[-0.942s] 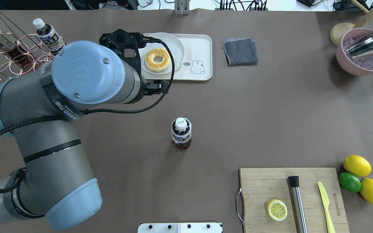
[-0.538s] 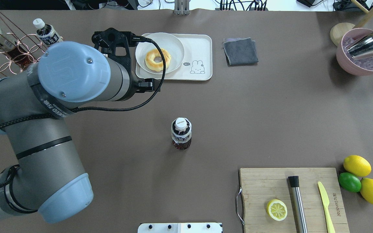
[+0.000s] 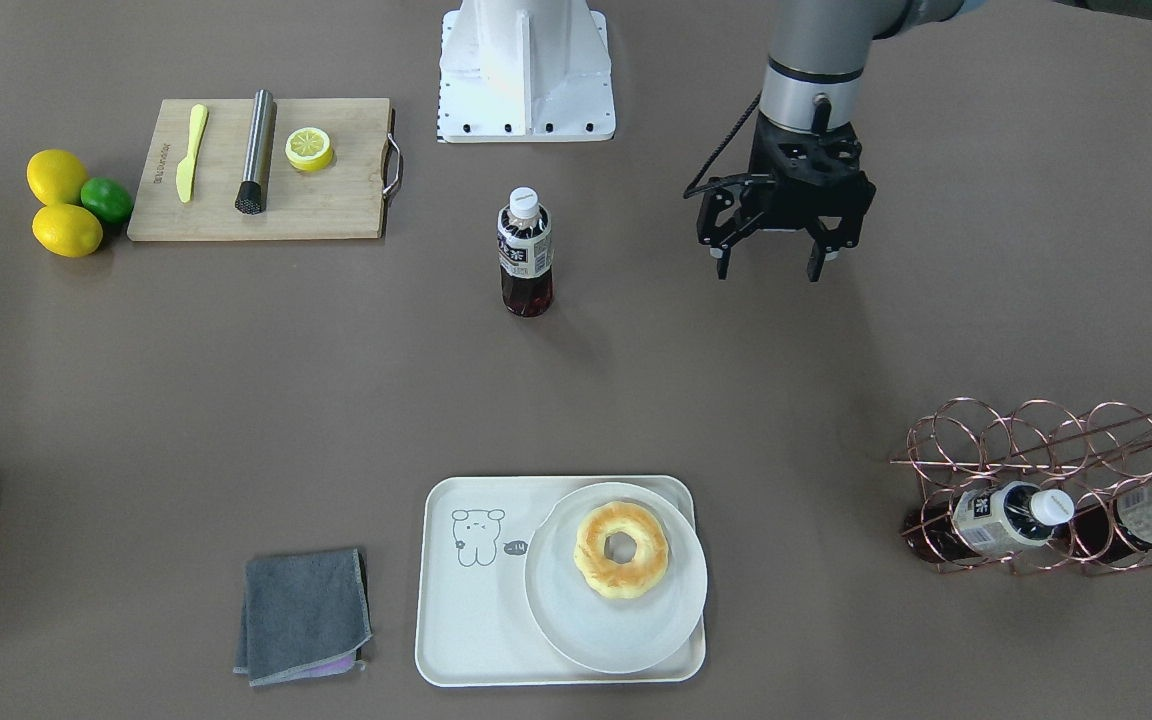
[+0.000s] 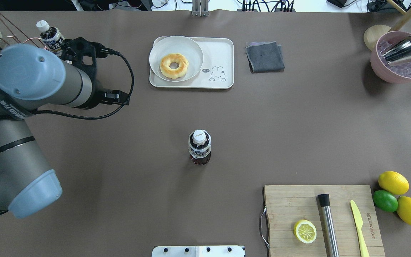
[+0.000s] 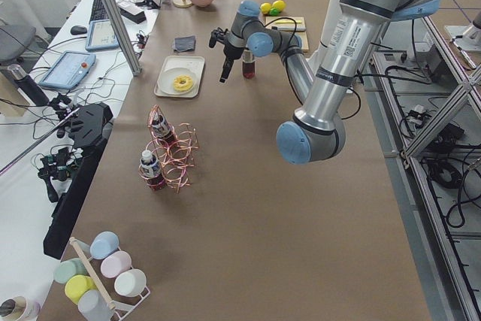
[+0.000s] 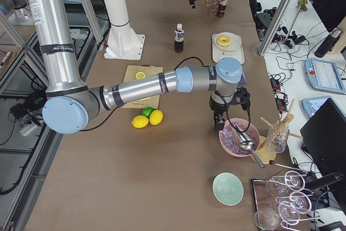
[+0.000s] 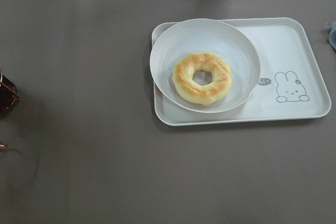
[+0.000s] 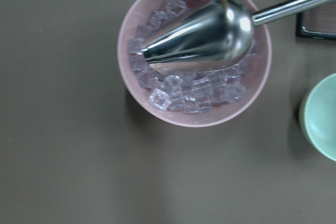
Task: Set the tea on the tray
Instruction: 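Move the right gripper over the standing tea bottle while the left arm withdraws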
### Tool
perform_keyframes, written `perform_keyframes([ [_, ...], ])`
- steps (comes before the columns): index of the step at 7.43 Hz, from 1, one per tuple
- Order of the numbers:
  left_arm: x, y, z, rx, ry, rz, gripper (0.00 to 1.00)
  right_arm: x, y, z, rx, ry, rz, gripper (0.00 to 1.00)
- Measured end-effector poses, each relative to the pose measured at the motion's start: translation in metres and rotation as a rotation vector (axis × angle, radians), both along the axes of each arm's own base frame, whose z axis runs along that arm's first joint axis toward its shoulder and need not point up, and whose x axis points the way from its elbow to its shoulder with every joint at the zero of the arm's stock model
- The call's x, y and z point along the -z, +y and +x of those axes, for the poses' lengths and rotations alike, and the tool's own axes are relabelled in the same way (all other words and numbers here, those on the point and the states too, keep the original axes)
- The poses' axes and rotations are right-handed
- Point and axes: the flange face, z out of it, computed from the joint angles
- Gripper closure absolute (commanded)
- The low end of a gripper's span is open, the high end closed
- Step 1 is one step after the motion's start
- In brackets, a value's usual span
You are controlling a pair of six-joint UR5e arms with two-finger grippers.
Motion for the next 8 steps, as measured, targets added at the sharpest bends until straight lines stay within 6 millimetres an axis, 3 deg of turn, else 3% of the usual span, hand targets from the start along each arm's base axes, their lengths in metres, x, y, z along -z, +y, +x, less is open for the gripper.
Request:
perform_keyframes([
  [3, -0.067, -0.002, -0.073, -0.053, -0.099, -0.002, 0.02, 0.110, -0.002, -0.108, -0.020, -0.040, -0.001, 0.00],
  [5, -0.108, -0.012, -0.125, -0.060, -0.123, 0.005, 0.02, 0.201, -0.004, -0.197, -0.008, -0.095, 0.006, 0.00],
  [7, -0.165, -0.020, -0.197, -0.112, -0.136, 0.030, 0.02, 0.287, 0.008, -0.299, -0.041, -0.104, -0.034, 0.00],
  [8, -0.199, -0.024, -0.235, -0.138, -0.152, 0.046, 0.02, 0.316, 0.018, -0.336, -0.043, -0.085, -0.027, 0.00],
])
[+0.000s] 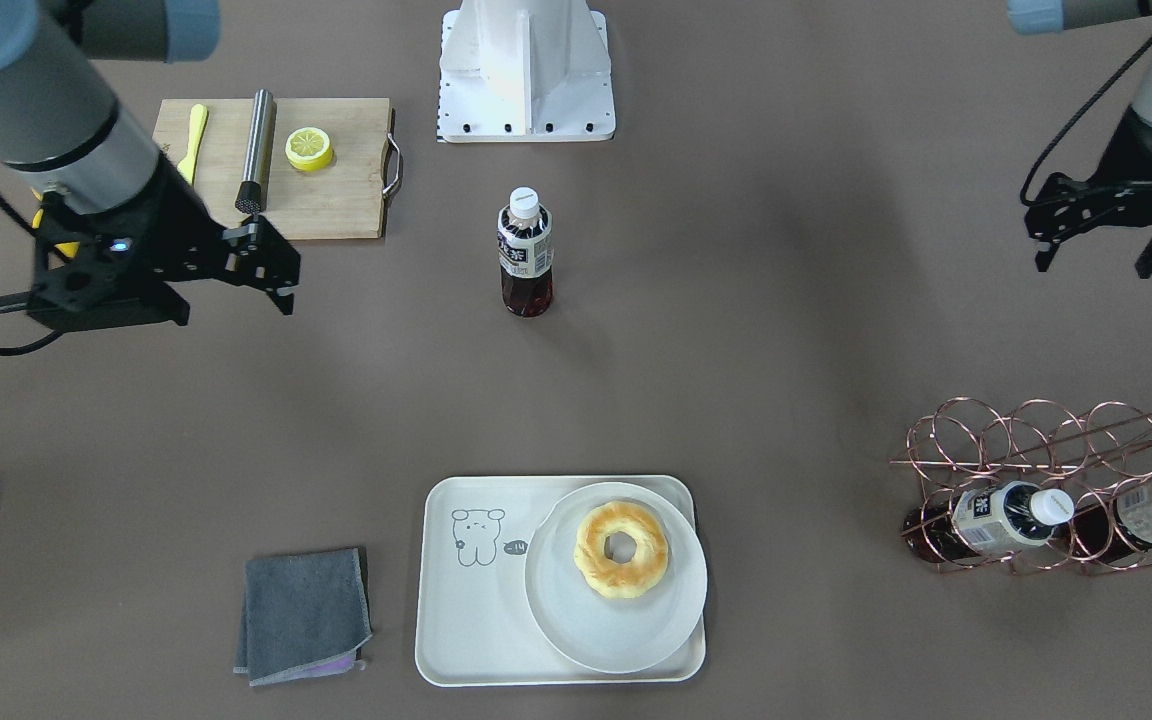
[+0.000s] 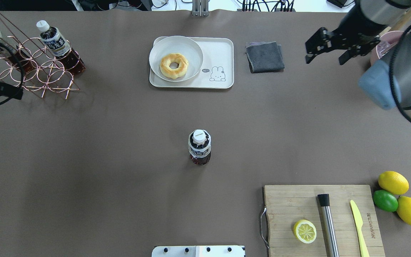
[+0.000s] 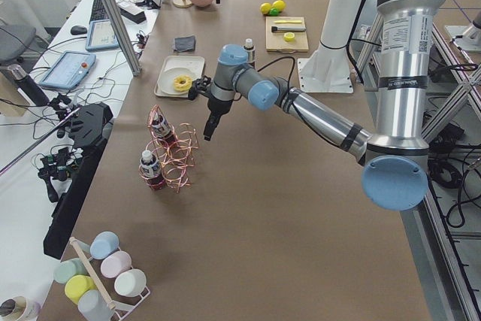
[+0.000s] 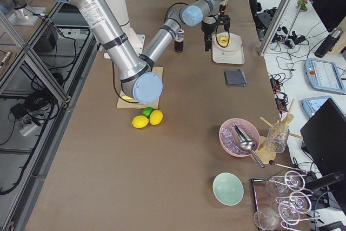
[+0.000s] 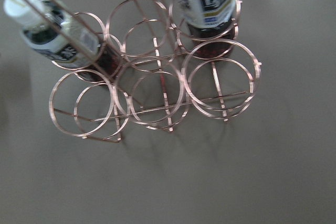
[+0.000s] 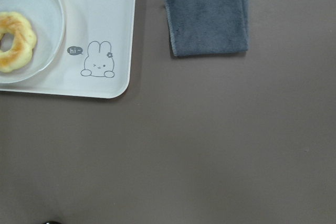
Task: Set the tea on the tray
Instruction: 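Move the right gripper over the standing tea bottle while the left arm withdraws, then lower the right gripper and grasp the tea bottle's neck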
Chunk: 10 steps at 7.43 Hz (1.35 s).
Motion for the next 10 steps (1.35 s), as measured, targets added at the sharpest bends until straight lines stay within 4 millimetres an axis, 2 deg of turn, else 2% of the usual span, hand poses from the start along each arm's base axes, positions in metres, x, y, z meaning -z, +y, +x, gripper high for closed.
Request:
perform_keyframes([
  [1, -0.039, -0.004, -0.041, -0.033, -0.010, 0.017, 0.02, 0.017, 0.013, -0.027, -0.001, 0.025, 0.030, 0.00],
  [2, -0.075, -0.007, -0.081, -0.068, -0.002, 0.025, 0.02, 0.023, 0.031, -0.048, 0.007, 0.045, 0.065, 0.00],
  [3, -0.105, -0.008, -0.117, -0.095, 0.004, 0.033, 0.02, 0.029, 0.048, -0.069, 0.021, 0.051, 0.083, 0.00],
  [4, -0.125, -0.008, -0.141, -0.113, 0.000, 0.044, 0.02, 0.039, 0.059, -0.085, 0.020, 0.053, 0.099, 0.00],
  [6, -0.140, -0.006, -0.162, -0.126, -0.010, 0.058, 0.02, 0.072, 0.084, -0.121, 0.006, 0.028, 0.090, 0.00],
  [8, -0.143, -0.006, -0.166, -0.127, -0.012, 0.060, 0.02, 0.120, 0.105, -0.156, -0.021, -0.026, 0.046, 0.00],
  [10, -0.144, -0.007, -0.166, -0.127, -0.012, 0.057, 0.02, 0.145, 0.117, -0.169, -0.036, -0.053, 0.030, 0.00],
])
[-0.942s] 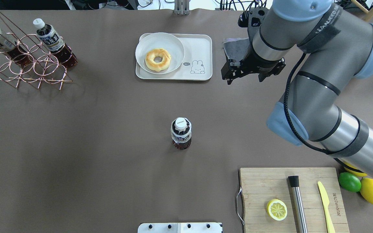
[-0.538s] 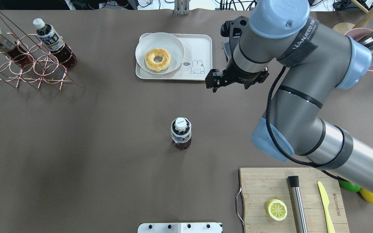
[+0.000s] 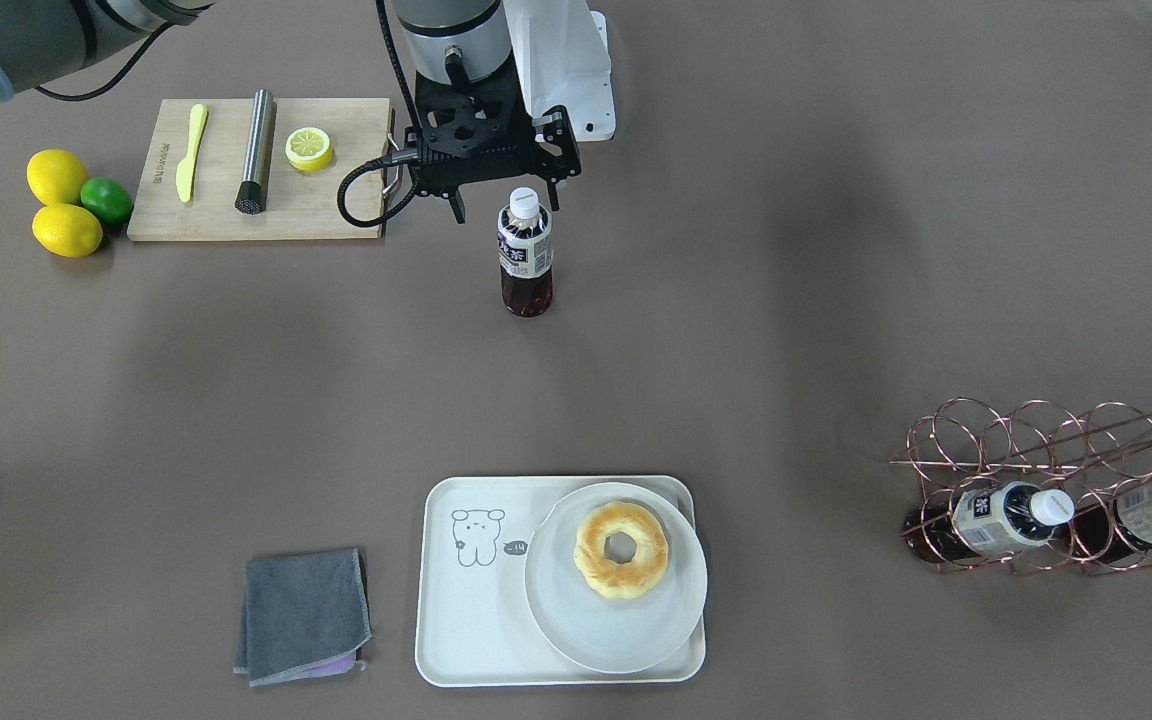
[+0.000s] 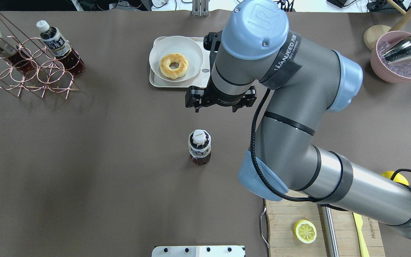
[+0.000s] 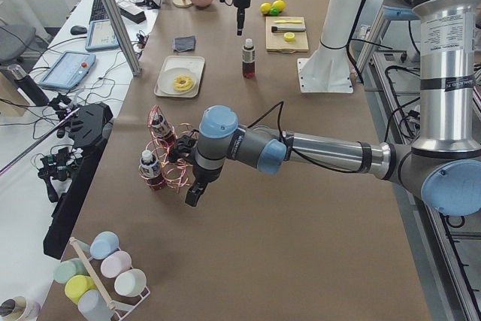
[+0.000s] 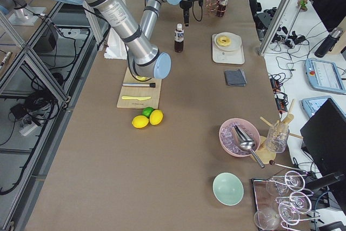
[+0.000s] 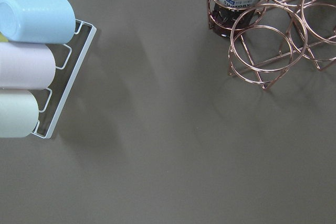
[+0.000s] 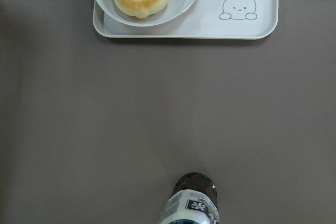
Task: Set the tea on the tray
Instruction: 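Lower the right gripper and grasp the tea bottle's neck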
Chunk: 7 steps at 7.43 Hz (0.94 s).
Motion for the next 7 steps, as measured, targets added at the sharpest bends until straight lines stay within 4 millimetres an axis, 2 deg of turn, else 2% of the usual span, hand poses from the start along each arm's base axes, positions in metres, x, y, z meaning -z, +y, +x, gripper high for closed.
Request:
perform_keyframes([
  [1, -0.001, 0.000, 0.000, 0.000, 0.000, -0.002, 0.02, 0.003, 0.003, -0.004, 0.000, -0.001, -0.001, 0.00],
  [7, -0.007, 0.001, 0.000, 0.000, -0.001, -0.011, 0.02, -0.007, 0.021, -0.029, 0.005, 0.079, 0.012, 0.00],
])
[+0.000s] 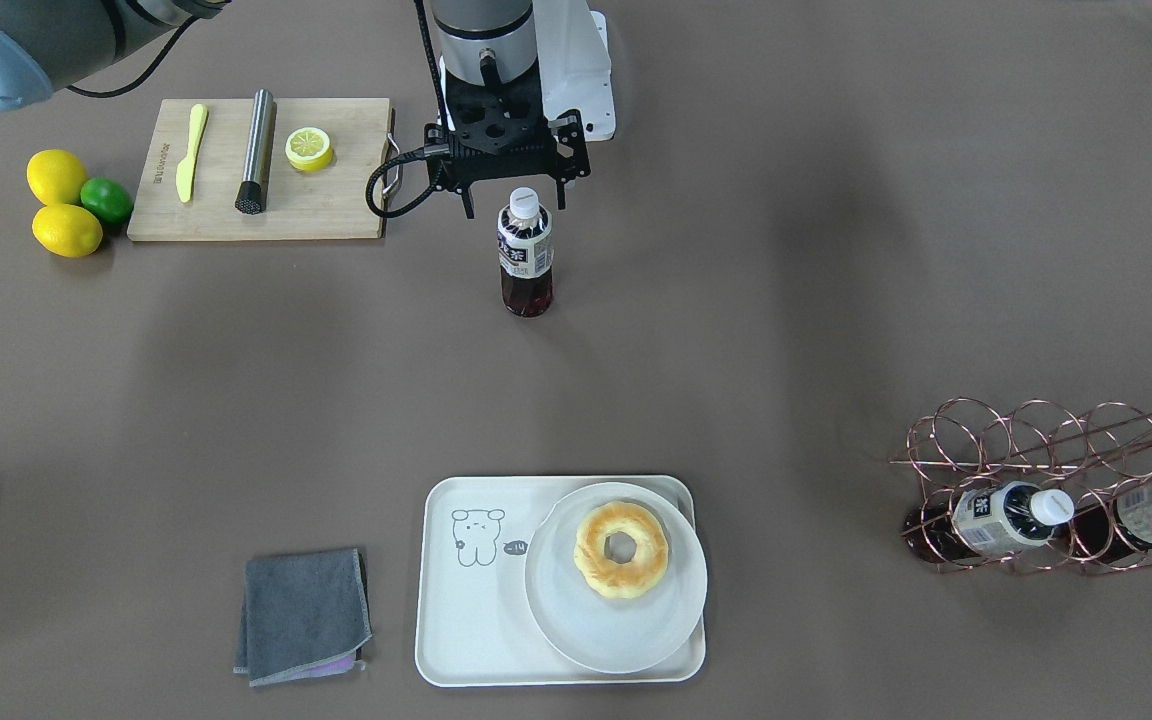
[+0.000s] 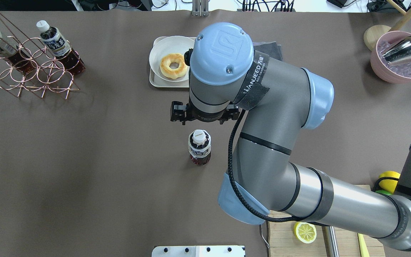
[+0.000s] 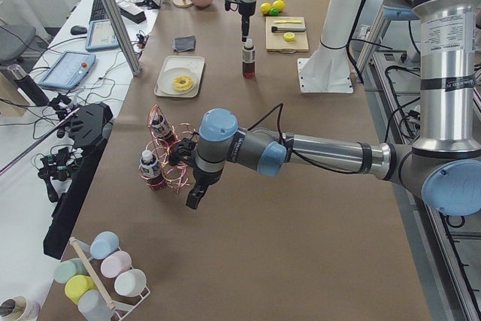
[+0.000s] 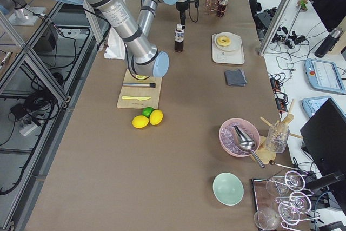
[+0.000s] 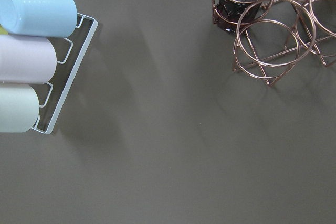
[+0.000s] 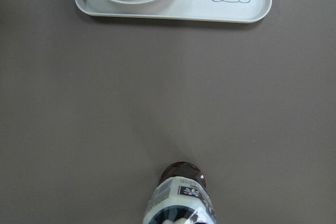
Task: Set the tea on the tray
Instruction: 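Lower the right gripper and grasp the tea bottle's neck, then lift and carry the tea bottle toward the white tray with the right gripper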
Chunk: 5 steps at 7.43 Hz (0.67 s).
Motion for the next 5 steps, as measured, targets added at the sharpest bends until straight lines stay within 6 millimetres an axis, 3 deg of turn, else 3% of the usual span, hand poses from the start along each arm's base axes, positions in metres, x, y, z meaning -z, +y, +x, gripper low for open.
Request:
perform_keyframes([
  [1, -0.001, 0.001, 0.000, 0.000, 0.000, -0.002, 0.02, -0.002, 0.006, -0.006, 0.001, 0.014, 0.001, 0.02],
  [3, -0.004, 0.001, 0.000, 0.000, 0.000, -0.008, 0.02, -0.007, 0.015, -0.022, 0.010, 0.039, 0.004, 0.24],
  [4, -0.005, 0.001, 0.000, 0.000, -0.001, -0.009, 0.02, -0.009, 0.017, -0.026, 0.011, 0.047, 0.002, 0.51],
  [5, -0.005, 0.001, 0.000, 0.000, -0.001, -0.010, 0.02, -0.010, 0.018, -0.028, 0.012, 0.051, 0.000, 0.85],
])
